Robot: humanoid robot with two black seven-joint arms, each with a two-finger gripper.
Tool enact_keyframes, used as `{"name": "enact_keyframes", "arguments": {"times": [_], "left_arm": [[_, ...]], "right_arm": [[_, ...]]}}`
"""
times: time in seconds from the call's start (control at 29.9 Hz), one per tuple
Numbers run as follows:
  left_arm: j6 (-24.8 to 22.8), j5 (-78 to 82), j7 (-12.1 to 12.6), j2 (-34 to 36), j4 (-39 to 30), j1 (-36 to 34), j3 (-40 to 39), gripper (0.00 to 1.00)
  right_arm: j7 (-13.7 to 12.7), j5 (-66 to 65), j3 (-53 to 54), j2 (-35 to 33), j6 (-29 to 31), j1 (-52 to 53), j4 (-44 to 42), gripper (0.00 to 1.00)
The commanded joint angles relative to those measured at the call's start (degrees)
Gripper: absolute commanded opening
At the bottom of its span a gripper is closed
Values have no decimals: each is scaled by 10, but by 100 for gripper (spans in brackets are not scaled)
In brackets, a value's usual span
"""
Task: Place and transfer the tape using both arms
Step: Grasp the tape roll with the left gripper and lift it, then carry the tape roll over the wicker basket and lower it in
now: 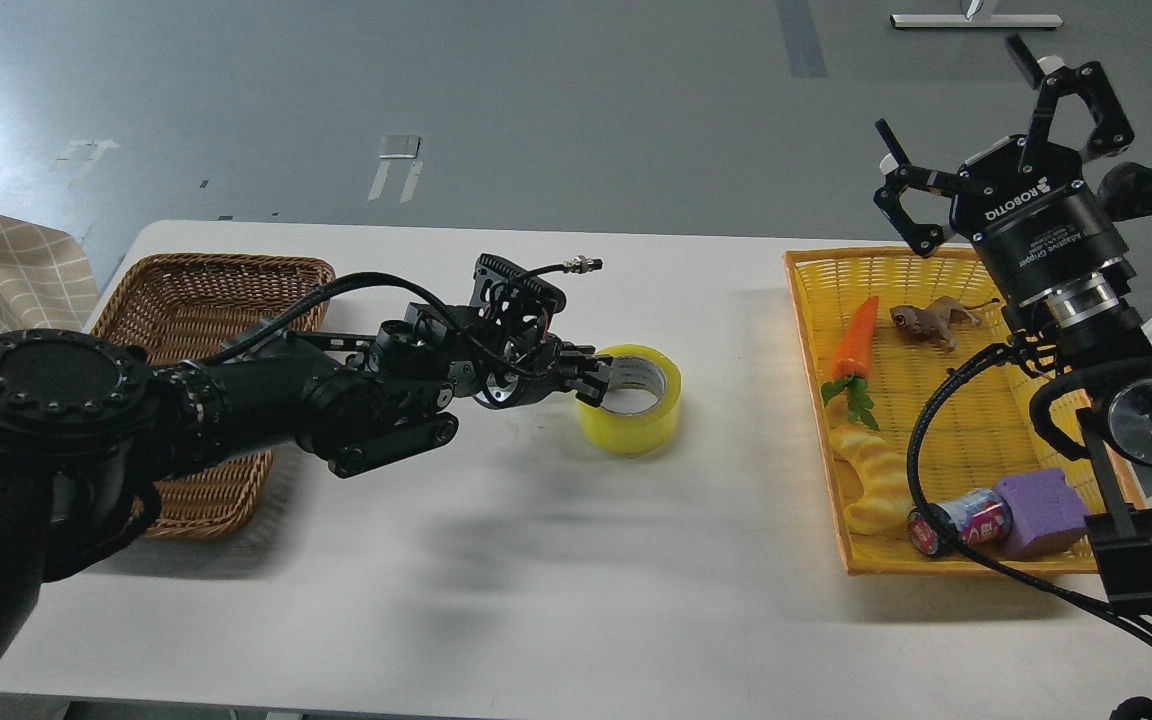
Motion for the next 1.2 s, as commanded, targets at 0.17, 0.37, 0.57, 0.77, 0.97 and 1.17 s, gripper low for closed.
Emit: {"name": "enact_keyframes", "arguments": {"times": [0.17, 0.37, 0.57, 0.77, 0.97, 1.17], "left_arm": [[-1, -5, -16, 14, -10, -24, -2, 0], [-1, -10, -35, 44, -18, -56, -3, 0], [-2, -9, -46, 106, -44, -74, -3, 0], [-2, -8, -48, 193, -94, -97, -3, 0], [-2, -7, -61, 270, -109, -105, -3, 0], [-2, -3, -83, 344, -109, -106, -2, 0]], "right_arm": [[0, 0, 0, 2, 0, 1, 0, 100], [0, 0, 0, 2, 0, 1, 0, 100], [0, 0, 0, 2, 0, 1, 0, 100], [0, 0, 0, 2, 0, 1, 0, 100], [-1, 0, -3, 2, 0, 0, 0, 100], [-1, 0, -5, 2, 0, -2, 0, 100]]}}
